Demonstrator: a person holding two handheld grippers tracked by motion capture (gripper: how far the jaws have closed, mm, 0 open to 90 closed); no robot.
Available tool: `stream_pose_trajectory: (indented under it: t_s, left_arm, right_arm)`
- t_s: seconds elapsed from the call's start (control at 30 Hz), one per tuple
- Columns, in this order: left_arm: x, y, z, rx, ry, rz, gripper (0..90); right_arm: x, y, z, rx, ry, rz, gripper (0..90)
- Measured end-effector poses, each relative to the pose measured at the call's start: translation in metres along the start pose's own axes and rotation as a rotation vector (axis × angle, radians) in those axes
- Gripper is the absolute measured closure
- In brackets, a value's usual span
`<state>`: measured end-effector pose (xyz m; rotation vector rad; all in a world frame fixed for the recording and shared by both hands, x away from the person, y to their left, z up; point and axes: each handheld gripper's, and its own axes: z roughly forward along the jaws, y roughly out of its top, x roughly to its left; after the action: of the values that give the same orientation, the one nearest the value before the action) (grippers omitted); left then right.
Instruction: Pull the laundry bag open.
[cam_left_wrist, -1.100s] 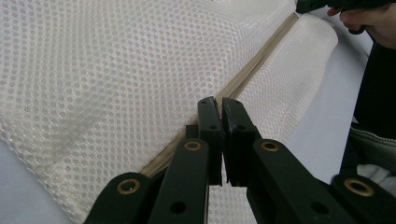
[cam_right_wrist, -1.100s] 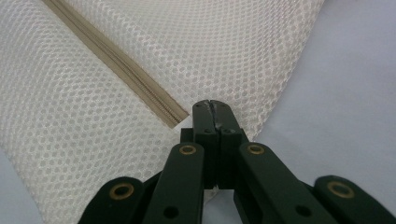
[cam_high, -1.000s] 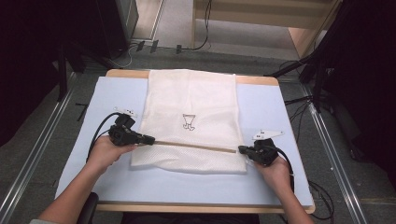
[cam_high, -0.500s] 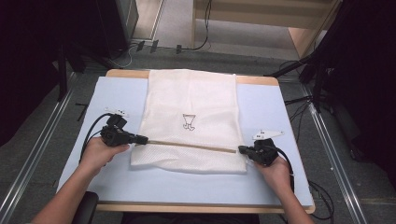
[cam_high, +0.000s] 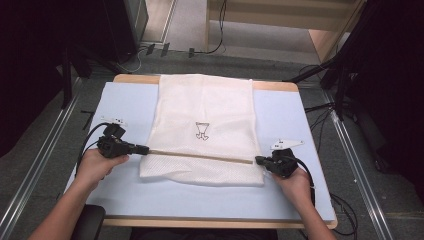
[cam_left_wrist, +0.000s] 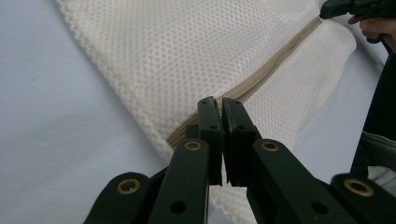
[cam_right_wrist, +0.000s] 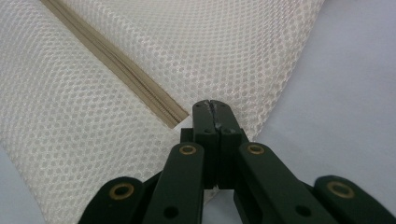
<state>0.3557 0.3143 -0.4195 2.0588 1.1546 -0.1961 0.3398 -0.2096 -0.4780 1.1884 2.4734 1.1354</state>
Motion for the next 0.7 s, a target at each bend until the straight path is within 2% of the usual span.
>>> stream_pose_trajectory:
  t_s: [0.3, 0.57, 0.7]
  left_arm:
    - [0.010, -0.012, -0.012, -0.021, 0.007, -0.030, 88.6]
    - [0.012, -0.015, -0.017, -0.027, 0.020, -0.030, 88.6]
    - [0.012, -0.016, -0.016, -0.028, 0.042, -0.039, 88.7]
  right_arm:
    - [0.000, 0.000, 0.000, -0.001, 0.001, 0.000, 90.0]
    - [0.000, 0.000, 0.000, -0.001, 0.001, 0.001, 90.0]
    - [0.000, 0.000, 0.000, 0.000, 0.001, 0.001, 90.0]
